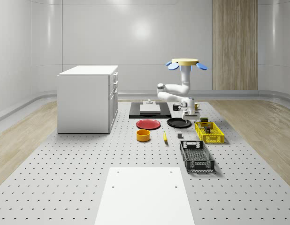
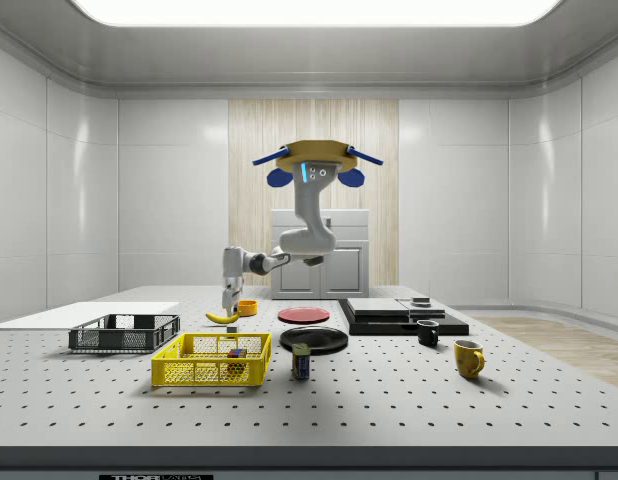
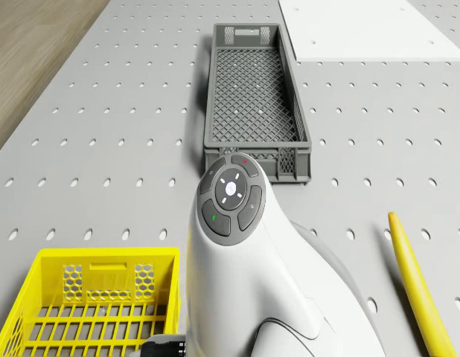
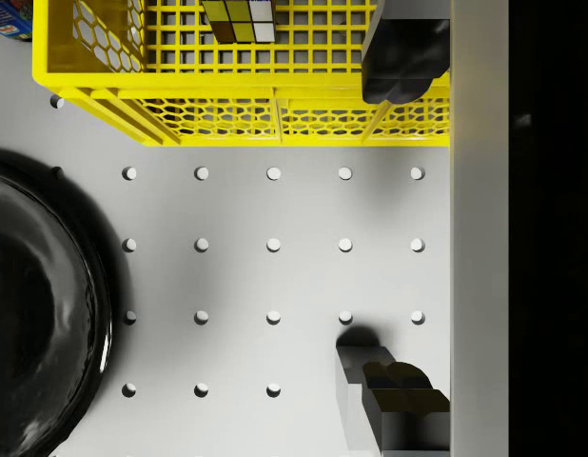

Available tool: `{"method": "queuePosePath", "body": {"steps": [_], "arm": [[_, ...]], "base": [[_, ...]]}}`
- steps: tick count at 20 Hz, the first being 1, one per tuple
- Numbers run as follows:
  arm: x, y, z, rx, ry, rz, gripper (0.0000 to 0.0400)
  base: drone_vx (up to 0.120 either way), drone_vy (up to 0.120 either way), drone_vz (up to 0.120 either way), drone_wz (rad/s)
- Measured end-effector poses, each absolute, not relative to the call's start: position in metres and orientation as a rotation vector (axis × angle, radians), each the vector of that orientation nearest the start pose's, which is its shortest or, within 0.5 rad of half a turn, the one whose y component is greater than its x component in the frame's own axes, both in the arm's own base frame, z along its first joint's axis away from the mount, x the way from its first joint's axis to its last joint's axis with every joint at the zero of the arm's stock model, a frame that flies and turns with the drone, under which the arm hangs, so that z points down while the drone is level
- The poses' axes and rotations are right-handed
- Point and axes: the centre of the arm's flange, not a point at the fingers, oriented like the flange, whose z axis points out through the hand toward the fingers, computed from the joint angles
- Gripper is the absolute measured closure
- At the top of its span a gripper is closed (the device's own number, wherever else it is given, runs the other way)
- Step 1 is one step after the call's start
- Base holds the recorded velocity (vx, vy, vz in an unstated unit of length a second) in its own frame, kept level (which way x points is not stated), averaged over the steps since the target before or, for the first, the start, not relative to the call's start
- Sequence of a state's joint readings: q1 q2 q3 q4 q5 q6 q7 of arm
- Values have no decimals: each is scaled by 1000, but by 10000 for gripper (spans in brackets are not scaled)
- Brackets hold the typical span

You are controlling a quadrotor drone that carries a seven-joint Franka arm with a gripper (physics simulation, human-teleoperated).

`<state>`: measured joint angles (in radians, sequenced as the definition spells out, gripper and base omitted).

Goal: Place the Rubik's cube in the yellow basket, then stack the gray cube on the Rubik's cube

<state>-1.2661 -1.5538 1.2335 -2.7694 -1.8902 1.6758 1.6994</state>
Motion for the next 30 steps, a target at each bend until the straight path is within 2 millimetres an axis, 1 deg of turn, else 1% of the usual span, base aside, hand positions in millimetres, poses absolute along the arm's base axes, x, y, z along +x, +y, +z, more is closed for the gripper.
{"method": "queuePosePath", "body": {"steps": [1, 5, 11, 17, 23, 27, 30], "arm": [[327, 2, 539, 1, -2, 786, 0], [327, 2, 539, 1, -2, 786, 0], [327, 2, 539, 1, -2, 786, 0], [327, 2, 539, 1, -2, 786, 0], [327, 2, 539, 1, -2, 786, 0], [327, 2, 539, 1, -2, 786, 0], [327, 2, 539, 1, -2, 786, 0]], "base": [[0, -120, 0, 0], [100, -120, 0, 0], [0, -120, 0, 0], [0, -120, -120, 0], [0, -120, 0, 0], [110, 0, 0, 0], [13, 0, 0, 0]]}}
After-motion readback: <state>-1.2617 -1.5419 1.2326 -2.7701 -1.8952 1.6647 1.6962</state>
